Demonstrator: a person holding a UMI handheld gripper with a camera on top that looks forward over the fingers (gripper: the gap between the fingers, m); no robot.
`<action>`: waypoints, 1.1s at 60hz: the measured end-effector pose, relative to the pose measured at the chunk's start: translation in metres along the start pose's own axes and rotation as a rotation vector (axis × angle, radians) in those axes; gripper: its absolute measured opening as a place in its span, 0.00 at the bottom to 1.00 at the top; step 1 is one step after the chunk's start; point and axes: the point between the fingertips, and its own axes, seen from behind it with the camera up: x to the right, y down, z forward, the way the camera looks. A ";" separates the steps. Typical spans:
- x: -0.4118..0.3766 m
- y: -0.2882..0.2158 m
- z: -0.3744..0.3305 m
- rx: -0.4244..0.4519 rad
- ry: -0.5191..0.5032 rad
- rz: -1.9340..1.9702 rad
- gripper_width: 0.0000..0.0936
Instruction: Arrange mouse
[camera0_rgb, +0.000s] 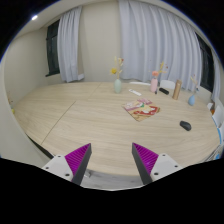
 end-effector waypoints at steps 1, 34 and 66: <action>0.000 0.001 0.000 -0.002 -0.002 0.000 0.89; 0.171 0.042 -0.036 -0.011 0.161 -0.005 0.91; 0.386 0.086 -0.048 -0.024 0.376 0.079 0.91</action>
